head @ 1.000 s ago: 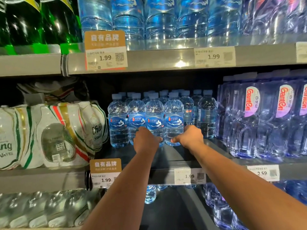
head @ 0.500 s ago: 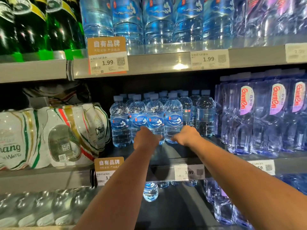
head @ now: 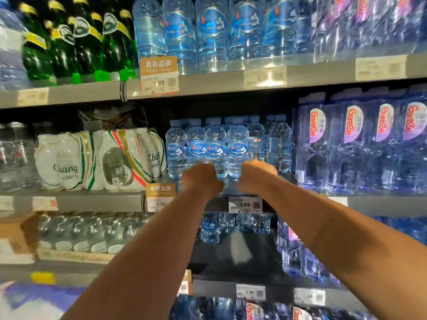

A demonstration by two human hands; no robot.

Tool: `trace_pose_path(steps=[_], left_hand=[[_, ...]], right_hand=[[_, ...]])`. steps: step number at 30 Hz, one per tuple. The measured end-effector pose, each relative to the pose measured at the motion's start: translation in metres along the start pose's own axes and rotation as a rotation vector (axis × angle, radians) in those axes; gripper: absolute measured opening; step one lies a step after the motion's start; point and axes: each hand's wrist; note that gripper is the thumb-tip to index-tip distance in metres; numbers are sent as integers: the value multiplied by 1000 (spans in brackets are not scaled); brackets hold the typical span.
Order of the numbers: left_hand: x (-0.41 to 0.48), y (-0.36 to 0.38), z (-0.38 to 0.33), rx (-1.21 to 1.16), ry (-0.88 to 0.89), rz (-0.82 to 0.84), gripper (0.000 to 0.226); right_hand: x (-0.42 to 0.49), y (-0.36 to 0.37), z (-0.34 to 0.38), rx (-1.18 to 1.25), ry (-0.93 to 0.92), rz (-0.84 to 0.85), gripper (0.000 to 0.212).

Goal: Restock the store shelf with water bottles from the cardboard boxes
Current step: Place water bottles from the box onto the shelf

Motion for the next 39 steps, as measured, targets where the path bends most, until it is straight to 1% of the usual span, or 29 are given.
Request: trace_pose_path(steps=[2, 5, 8, 11, 13, 16, 18, 21, 24, 26, 29, 31, 35, 39], left_hand=[[-12, -4, 1, 1, -3, 19, 38], [-29, -12, 6, 22, 2, 37, 35], [-48, -17, 16, 49, 28, 41, 39], [-69, -20, 32, 7, 70, 50, 34], [-85, -21, 45, -30, 88, 71, 36], [-114, -21, 64, -38, 135, 90, 37], [-135, -19, 75, -39, 168, 108, 38], [-166, -18, 84, -32, 209, 138, 36], [-192, -19, 89, -52, 243, 195, 41], [-208, -17, 90, -84, 259, 230, 40], [-229, -14, 91, -98, 268, 245, 35], [-240, -12, 90, -113, 267, 250, 33], [-257, -5, 80, -91, 258, 257, 34], [-274, 5, 66, -95, 222, 293, 34]], right_hand=[[-12, -3, 5, -10, 0, -2, 7], [-32, -6, 13, -10, -11, -32, 17], [-52, -13, 27, -25, 4, -40, 10], [-76, -16, 43, -13, 30, -24, 9], [-96, -13, 54, -9, 31, -36, 13], [-129, -5, 71, -25, 67, -28, 27], [-151, 3, 82, -31, 87, -22, 32], [-184, 12, 92, -21, 130, 0, 35], [-214, 17, 99, -54, 158, 51, 39], [-230, 18, 101, -53, 177, 84, 42], [-250, 18, 102, -56, 194, 104, 41], [-262, 20, 102, -58, 186, 120, 36], [-284, 32, 96, -55, 197, 159, 27], [-300, 40, 84, -57, 176, 184, 25]])
Point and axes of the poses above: each hand's wrist, its own x-axis towards the middle knuckle, its own y-axis out of the palm, z = x × y, and after that the axes turned 5 degrees about x, right-handed
